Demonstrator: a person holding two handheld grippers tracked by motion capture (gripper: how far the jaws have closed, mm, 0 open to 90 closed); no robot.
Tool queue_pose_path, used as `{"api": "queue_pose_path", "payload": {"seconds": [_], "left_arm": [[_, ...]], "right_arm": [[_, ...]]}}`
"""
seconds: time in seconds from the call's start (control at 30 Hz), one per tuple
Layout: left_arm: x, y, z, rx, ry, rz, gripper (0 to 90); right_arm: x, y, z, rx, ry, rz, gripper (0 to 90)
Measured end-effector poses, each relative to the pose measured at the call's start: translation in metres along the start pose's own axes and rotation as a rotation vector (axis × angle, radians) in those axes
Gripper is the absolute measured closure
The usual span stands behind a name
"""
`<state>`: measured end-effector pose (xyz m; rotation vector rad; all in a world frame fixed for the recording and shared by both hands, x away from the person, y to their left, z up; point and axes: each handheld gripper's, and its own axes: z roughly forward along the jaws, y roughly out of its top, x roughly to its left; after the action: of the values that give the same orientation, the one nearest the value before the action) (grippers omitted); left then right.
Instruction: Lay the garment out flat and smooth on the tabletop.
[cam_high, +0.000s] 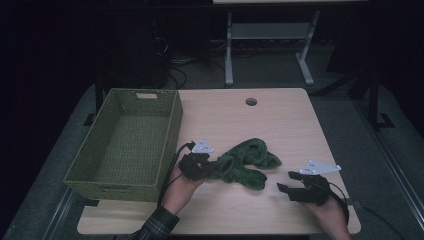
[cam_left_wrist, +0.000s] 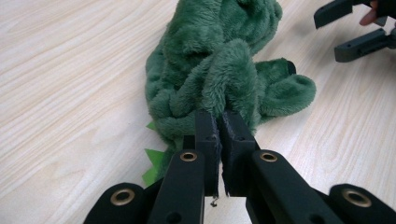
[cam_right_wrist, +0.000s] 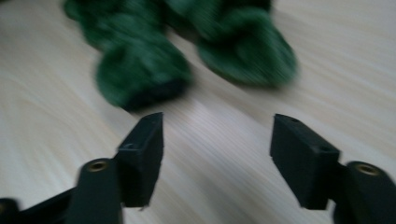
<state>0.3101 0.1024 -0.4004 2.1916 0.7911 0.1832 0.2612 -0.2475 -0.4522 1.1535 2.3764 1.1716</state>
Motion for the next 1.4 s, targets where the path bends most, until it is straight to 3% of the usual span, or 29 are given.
{"api": "queue_pose_path", "payload": {"seconds": [0.17,0.33,0.43,0.57,0.67,0.73,0.9,1.0,1.13,1.3,1.4], "left_arm": [[0.000,0.000,-0.001,-0.008,-0.002,-0.004,86.4],[0.001,0.000,-0.001,-0.009,-0.006,-0.005,86.6],[0.002,-0.001,-0.001,-0.011,-0.005,-0.008,86.9],[0.002,-0.001,-0.001,-0.008,-0.007,-0.006,86.9],[0.000,-0.001,-0.001,-0.011,-0.013,-0.015,86.9],[0.000,-0.002,-0.001,-0.006,-0.019,0.003,86.9],[-0.007,-0.003,0.002,0.001,-0.048,-0.007,87.3],[-0.011,-0.008,0.005,0.026,-0.072,0.005,87.3],[-0.019,-0.021,0.013,0.069,-0.123,-0.017,87.3],[-0.019,-0.038,0.024,0.141,-0.144,-0.032,87.2],[-0.016,-0.039,0.022,0.143,-0.127,-0.033,85.3]], "right_arm": [[0.022,0.020,0.019,-0.013,0.075,-0.069,44.9],[0.039,0.032,0.042,0.024,0.120,-0.121,51.9],[0.041,0.031,0.053,0.067,0.112,-0.135,61.5],[0.036,0.031,0.057,0.101,0.112,-0.139,82.2],[0.032,0.031,0.053,0.101,0.106,-0.143,87.2],[0.028,0.030,0.048,0.103,0.110,-0.138,88.0],[0.011,0.024,0.026,0.093,0.087,-0.111,88.3],[0.002,0.017,0.013,0.091,0.074,-0.097,88.2],[-0.009,0.005,-0.002,0.098,0.064,-0.080,88.2],[-0.009,-0.004,-0.002,0.135,0.076,-0.090,88.1],[-0.006,-0.004,0.002,0.147,0.070,-0.096,87.2]]}}
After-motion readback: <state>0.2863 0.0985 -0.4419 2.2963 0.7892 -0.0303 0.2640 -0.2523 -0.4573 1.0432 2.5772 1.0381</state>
